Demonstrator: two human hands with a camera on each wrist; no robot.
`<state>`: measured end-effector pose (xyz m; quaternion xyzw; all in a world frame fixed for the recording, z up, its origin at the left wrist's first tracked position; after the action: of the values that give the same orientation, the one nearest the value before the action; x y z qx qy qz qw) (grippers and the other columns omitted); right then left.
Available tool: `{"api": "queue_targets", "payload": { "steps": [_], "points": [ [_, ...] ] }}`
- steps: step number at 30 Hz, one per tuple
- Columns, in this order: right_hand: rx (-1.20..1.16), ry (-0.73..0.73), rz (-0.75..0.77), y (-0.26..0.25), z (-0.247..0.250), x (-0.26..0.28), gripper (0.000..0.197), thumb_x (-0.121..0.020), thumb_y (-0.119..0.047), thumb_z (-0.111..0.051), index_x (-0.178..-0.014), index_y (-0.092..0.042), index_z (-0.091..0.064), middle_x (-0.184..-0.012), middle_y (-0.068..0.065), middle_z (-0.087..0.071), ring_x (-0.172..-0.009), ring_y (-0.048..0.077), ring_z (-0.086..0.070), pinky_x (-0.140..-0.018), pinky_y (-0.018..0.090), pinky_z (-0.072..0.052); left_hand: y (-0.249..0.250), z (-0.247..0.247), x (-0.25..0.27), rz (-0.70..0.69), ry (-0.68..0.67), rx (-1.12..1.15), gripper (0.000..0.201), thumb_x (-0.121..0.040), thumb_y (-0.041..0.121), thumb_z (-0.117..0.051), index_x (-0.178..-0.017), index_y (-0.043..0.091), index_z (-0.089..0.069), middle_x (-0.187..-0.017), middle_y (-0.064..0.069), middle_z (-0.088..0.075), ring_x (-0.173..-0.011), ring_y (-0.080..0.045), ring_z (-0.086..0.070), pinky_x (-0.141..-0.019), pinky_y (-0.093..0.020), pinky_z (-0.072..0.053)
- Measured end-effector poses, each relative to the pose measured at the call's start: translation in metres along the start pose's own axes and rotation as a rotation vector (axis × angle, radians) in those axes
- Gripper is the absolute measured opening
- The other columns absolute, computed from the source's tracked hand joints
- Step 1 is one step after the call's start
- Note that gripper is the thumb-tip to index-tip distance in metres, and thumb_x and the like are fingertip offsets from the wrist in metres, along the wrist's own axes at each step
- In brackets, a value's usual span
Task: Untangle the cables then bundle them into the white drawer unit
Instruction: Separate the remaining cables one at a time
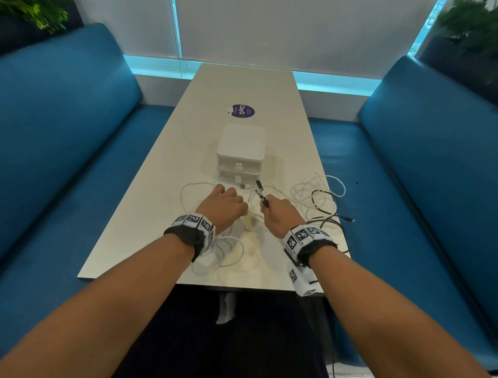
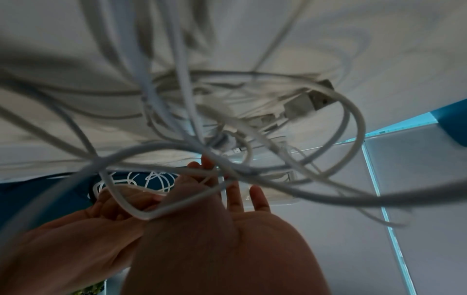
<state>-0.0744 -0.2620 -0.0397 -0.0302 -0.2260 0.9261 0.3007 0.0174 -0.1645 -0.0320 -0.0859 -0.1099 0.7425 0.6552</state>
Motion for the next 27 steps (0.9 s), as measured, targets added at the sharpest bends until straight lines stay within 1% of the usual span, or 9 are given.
{"api": "queue_targets", "payload": {
  "steps": [3,7,9,13,18,20,22,25,27],
  "points": [
    [-0.161,0.029,-0.065,0.001,0.004,0.000,0.023,-0.101,-0.024,-0.039,-0.103,-0.011,-0.058,-0.098,0.008,-0.067,-0.087,0.029,-0.064,-0.077,0.038,-0.051,0.001,0.005,-0.005,-0.002,0.036,0.029,0.023,-0.106,0.027,-0.042,-0.113,0.023,-0.064,-0.107,0.006,-0.067,-0.112,-0.023,-0.052,-0.097,-0.040,-0.032],
    [-0.569,0.002,-0.171,0.001,0.003,0.005,0.020,-0.098,-0.012,-0.035,-0.100,-0.012,-0.054,-0.070,0.007,-0.066,-0.055,0.021,-0.063,-0.060,0.037,-0.054,0.006,0.011,-0.009,-0.012,0.051,-0.004,0.025,-0.106,0.030,-0.042,-0.115,0.023,-0.064,-0.105,0.004,-0.067,-0.108,-0.023,-0.054,-0.098,-0.041,-0.033],
    [-0.611,-0.036,-0.157,-0.003,0.000,0.005,0.018,-0.098,-0.015,-0.037,-0.097,-0.016,-0.054,-0.067,0.005,-0.063,-0.052,0.019,-0.056,-0.054,0.033,-0.048,0.010,0.012,-0.010,-0.013,0.064,-0.031,0.026,-0.106,0.030,-0.042,-0.116,0.024,-0.065,-0.103,0.003,-0.067,-0.106,-0.024,-0.054,-0.098,-0.041,-0.034],
    [-0.442,0.044,-0.070,-0.009,0.006,0.000,0.026,-0.101,-0.029,-0.041,-0.076,-0.028,-0.050,-0.074,-0.004,-0.057,-0.069,0.016,-0.052,-0.064,0.031,-0.038,0.012,0.017,-0.009,-0.003,0.134,-0.036,0.023,-0.103,0.033,-0.050,-0.111,0.025,-0.070,-0.091,0.003,-0.067,-0.099,-0.025,-0.057,-0.091,-0.042,-0.038],
    [-0.291,0.006,-0.017,-0.011,0.001,0.001,0.033,-0.103,-0.028,-0.042,-0.089,-0.009,-0.064,-0.083,0.006,-0.065,-0.077,0.024,-0.059,-0.062,0.032,-0.040,0.009,0.019,-0.006,0.013,0.100,-0.035,0.018,-0.101,0.022,-0.052,-0.111,0.026,-0.067,-0.091,0.004,-0.065,-0.101,-0.023,-0.055,-0.094,-0.041,-0.036],
    [-0.263,-0.032,0.023,-0.011,-0.003,0.003,0.028,-0.101,-0.028,-0.045,-0.087,-0.016,-0.066,-0.075,-0.003,-0.062,-0.068,0.015,-0.058,-0.057,0.028,-0.037,0.006,0.020,-0.005,0.021,0.075,-0.045,0.025,-0.098,0.011,-0.051,-0.113,0.026,-0.064,-0.097,0.004,-0.065,-0.102,-0.022,-0.055,-0.097,-0.040,-0.035],
    [-0.210,-0.034,0.036,-0.005,-0.006,0.005,0.026,-0.100,-0.031,-0.048,-0.086,-0.022,-0.068,-0.071,-0.008,-0.060,-0.065,0.009,-0.056,-0.059,0.028,-0.039,0.004,0.021,-0.004,0.015,0.044,-0.037,0.022,-0.100,0.013,-0.047,-0.112,0.024,-0.062,-0.100,0.004,-0.066,-0.100,-0.022,-0.059,-0.097,-0.039,-0.036],
    [-0.031,-0.006,0.025,0.001,-0.009,0.009,0.032,-0.098,-0.046,-0.048,-0.091,-0.022,-0.067,-0.081,0.002,-0.066,-0.073,0.023,-0.062,-0.066,0.037,-0.052,0.000,0.019,-0.005,0.005,-0.028,0.041,0.020,-0.105,0.022,-0.041,-0.109,0.021,-0.060,-0.101,0.003,-0.066,-0.088,-0.022,-0.063,-0.091,-0.036,-0.037],
    [0.134,0.005,0.016,0.005,-0.004,0.011,0.034,-0.100,-0.047,-0.044,-0.096,-0.020,-0.064,-0.085,0.005,-0.063,-0.077,0.027,-0.061,-0.067,0.037,-0.052,-0.008,0.017,-0.003,0.016,-0.044,0.040,0.020,-0.107,0.025,-0.040,-0.107,0.019,-0.059,-0.100,0.003,-0.065,-0.086,-0.022,-0.063,-0.089,-0.036,-0.038]
  ]
}}
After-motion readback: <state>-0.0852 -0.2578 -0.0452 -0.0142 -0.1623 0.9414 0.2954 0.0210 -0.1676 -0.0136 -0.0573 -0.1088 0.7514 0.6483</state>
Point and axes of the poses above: each hand's wrist, its own x-axis away from the middle knuckle, its own z-axis out of the back of the hand, y = z × x, the point moved 7 cm from there along -x, towards the middle knuckle
